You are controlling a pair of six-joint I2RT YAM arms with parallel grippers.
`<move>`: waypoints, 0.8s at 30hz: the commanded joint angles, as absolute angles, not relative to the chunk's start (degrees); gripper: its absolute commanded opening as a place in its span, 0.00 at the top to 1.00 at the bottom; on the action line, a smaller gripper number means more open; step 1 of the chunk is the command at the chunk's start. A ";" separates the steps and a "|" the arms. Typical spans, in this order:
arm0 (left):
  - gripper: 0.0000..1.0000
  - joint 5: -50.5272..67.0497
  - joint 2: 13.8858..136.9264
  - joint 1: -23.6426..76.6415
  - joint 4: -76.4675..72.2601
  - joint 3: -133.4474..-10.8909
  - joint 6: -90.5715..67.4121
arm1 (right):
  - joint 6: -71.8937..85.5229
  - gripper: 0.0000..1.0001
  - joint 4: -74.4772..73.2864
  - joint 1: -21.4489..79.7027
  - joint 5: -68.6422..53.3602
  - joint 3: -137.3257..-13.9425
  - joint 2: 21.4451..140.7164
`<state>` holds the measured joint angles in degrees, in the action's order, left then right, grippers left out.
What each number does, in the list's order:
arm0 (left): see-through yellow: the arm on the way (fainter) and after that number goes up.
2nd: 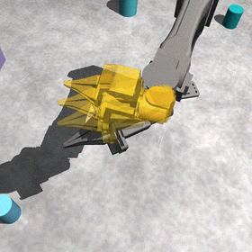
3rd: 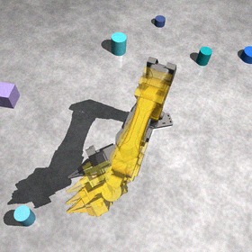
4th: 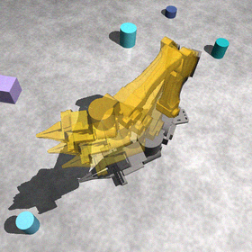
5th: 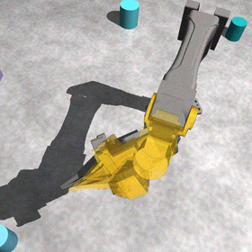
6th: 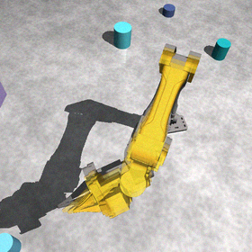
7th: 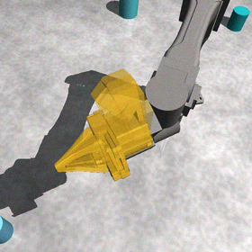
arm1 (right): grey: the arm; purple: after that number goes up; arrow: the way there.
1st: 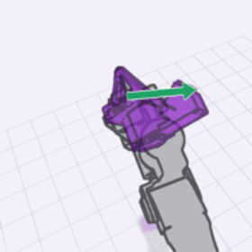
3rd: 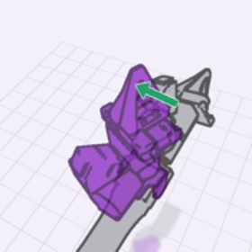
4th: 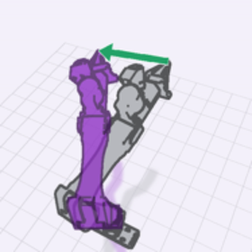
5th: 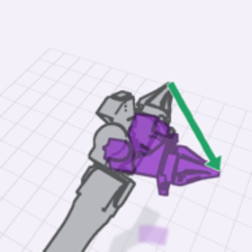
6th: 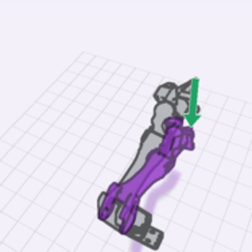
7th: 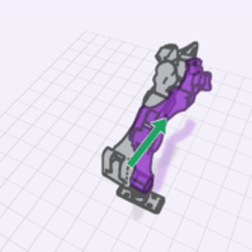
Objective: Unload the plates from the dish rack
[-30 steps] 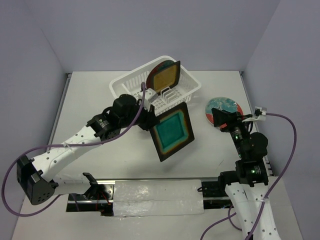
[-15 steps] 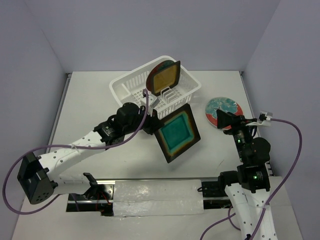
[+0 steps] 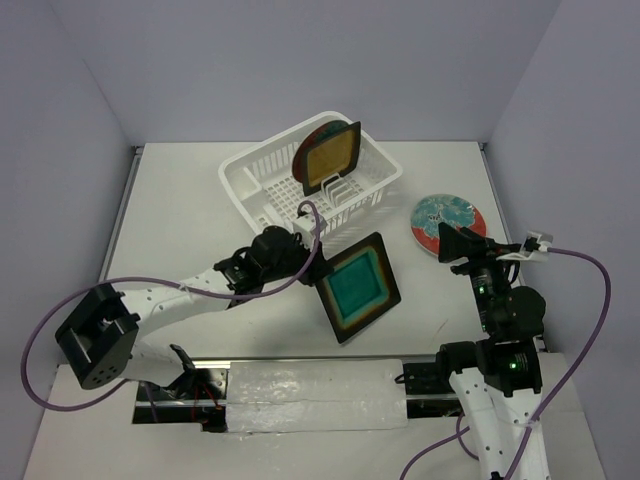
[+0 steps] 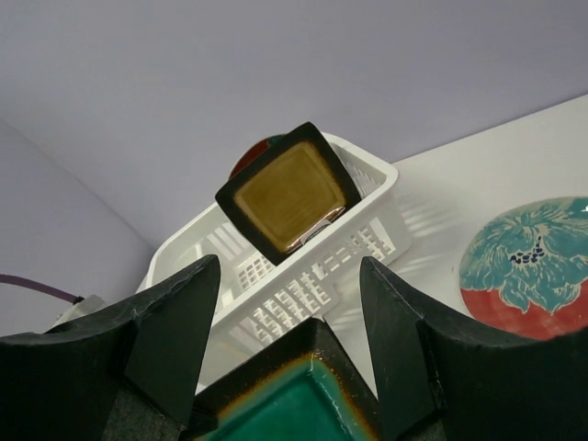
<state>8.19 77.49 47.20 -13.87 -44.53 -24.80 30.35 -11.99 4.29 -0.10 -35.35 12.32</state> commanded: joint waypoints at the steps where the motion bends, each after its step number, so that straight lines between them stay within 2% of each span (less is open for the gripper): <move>1: 1.00 11.69 77.43 47.55 -33.48 -45.00 -28.91 | 29.44 0.30 -11.43 4.39 0.88 -36.83 11.43; 8: 1.00 10.02 80.50 47.55 -33.05 -42.37 -29.53 | 29.18 0.30 -11.25 4.39 0.44 -36.47 11.34; 13: 1.00 4.68 80.68 47.64 -31.91 -40.52 -28.92 | 29.09 0.30 -10.46 4.40 0.44 -35.77 10.63; 17: 0.93 0.27 82.61 47.55 -27.53 -40.43 -27.08 | 29.09 0.30 -10.55 4.39 0.35 -35.86 10.72; 24: 0.97 -8.78 87.89 47.55 -24.79 -41.66 -23.73 | 29.09 0.30 -9.14 4.39 0.26 -35.42 10.90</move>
